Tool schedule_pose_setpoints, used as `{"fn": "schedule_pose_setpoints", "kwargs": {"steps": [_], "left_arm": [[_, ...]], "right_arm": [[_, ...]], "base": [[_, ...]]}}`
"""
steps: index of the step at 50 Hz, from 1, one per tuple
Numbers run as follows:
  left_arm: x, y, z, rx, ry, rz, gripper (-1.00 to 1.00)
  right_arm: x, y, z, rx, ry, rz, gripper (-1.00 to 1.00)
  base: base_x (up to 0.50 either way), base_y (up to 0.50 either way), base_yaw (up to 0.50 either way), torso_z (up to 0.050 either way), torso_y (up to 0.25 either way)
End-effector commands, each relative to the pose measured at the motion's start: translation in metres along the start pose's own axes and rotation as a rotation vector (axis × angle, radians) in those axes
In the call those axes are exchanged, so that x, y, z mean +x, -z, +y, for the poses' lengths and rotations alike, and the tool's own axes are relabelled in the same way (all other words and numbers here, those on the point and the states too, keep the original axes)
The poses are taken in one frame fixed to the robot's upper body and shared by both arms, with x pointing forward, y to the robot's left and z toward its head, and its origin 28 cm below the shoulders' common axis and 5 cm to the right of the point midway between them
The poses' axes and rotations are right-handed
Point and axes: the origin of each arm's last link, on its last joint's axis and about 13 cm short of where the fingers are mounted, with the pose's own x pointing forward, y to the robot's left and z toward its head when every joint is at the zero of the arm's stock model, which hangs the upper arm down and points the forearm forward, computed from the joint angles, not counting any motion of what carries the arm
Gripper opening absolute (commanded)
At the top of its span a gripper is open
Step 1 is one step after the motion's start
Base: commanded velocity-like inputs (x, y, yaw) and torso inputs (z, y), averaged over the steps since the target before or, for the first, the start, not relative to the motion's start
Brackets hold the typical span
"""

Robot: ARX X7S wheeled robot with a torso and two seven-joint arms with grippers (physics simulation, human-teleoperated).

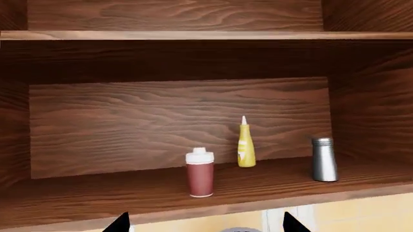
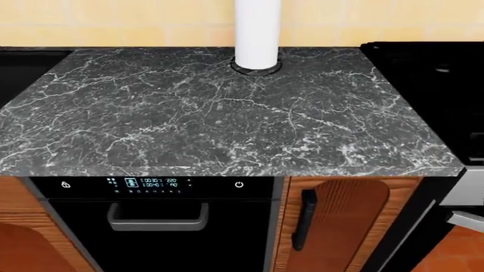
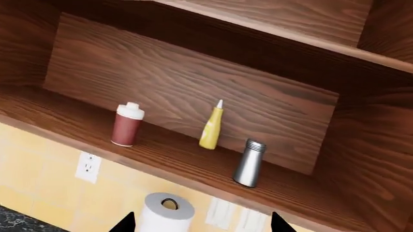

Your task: Pick and place the shaker into the drawer. Then close the cabinet.

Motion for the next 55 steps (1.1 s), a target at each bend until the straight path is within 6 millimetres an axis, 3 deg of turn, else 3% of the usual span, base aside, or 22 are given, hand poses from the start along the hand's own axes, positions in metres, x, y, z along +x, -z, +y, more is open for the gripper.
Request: {"fn": "schedule_pose_setpoints", "kwargs": {"steps": [1, 42, 55], "left_arm": [[0.0012, 0.0024, -0.0011, -0.007, -0.012, -0.006, 1.0], [0.0033, 0.0106, 0.0004, 0.021, -0.039, 0.013, 1.0], [0.0025, 0.0109, 0.0003, -0.003, -0.016, 0.033, 1.0]], "right_arm": [[0.0005, 0.0009, -0.0011, -0.011, -0.003, 0.003, 1.0], [0.0049, 0.0063, -0.0036, -0.022, -0.01, -0.009, 1.0], [0.0039, 0.0053, -0.004, -0.017, -0.002, -0.009, 1.0]], "base": [[0.5, -0.14, 0.0, 0.0, 0.0], [0.5, -0.05, 0.0, 0.0, 0.001], [0.0, 0.0, 0.0, 0.0, 0.001]]}}
